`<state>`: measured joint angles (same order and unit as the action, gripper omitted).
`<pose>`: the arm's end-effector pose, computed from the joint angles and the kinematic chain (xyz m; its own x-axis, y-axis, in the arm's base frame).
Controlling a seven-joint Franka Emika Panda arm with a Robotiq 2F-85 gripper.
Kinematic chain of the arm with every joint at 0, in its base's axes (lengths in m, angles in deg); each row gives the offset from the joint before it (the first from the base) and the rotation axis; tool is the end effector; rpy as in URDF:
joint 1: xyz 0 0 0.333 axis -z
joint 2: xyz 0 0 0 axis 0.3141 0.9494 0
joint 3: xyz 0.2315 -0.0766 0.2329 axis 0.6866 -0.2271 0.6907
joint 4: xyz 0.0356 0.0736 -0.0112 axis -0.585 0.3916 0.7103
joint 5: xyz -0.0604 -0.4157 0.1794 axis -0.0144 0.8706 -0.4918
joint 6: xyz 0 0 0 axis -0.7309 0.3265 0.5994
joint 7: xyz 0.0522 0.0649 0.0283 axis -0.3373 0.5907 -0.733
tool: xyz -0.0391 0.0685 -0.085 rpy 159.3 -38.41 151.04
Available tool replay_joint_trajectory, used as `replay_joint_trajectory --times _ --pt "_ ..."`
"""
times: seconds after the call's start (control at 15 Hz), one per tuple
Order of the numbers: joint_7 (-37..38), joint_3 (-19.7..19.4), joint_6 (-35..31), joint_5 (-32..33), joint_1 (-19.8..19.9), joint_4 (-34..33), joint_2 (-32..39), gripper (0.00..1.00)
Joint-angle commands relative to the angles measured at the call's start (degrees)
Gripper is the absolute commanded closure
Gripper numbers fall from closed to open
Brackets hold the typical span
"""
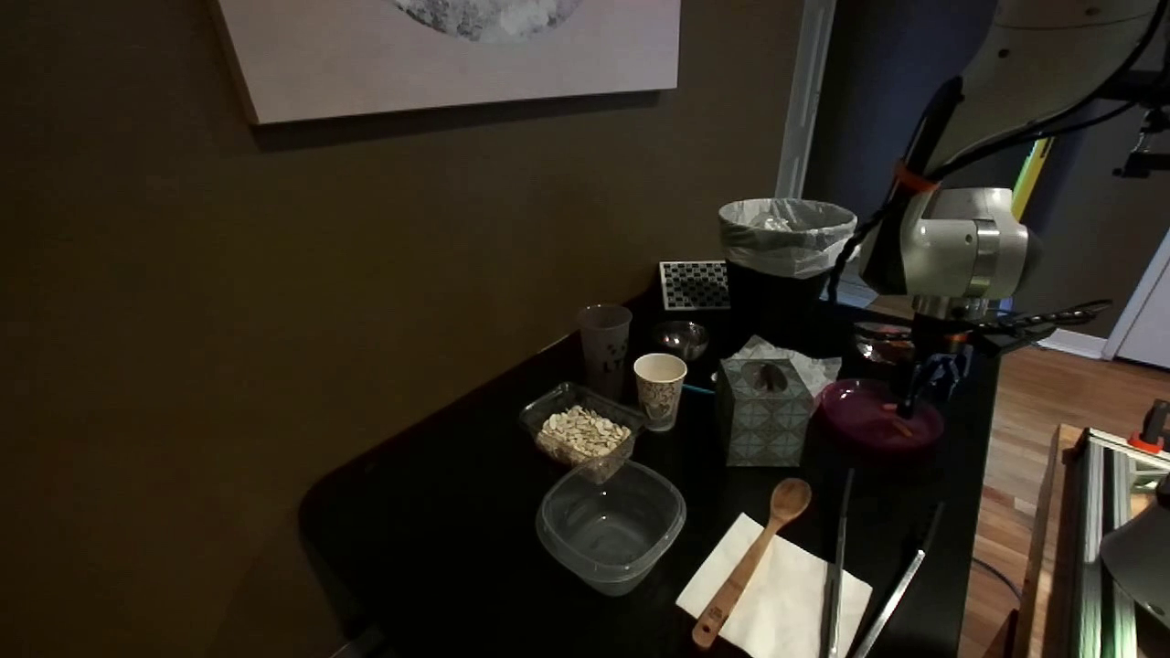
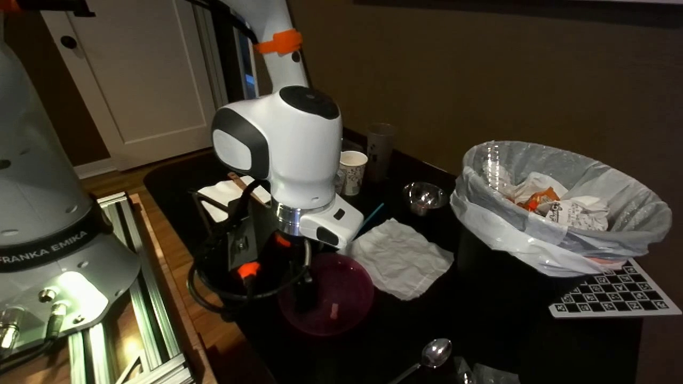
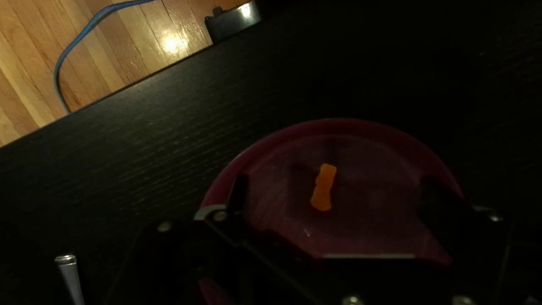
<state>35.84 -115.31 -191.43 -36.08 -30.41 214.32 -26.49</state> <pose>0.2924 -0.2178 0.0769 0.9389 -0.3317 -0.0916 -0.3348 -0.9421 -0.0201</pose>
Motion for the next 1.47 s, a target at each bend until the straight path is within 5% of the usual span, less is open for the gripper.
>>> replay_joint_trajectory --times 0.0,0.6,0.8,0.87,1.4 --pt "-7.6 6.0 -1.7 -7.2 6.4 -1.8 2.0 0.0" --pt "-19.9 15.7 -2.4 -18.8 16.3 -8.4 9.1 0.0" --pt "-21.9 17.4 -2.5 -20.9 17.9 -9.7 10.7 0.32" --pt "-22.5 17.9 -2.6 -21.4 18.3 -10.0 11.0 0.32" --pt "-24.3 19.4 -5.0 -23.5 18.5 -9.6 9.4 0.91"
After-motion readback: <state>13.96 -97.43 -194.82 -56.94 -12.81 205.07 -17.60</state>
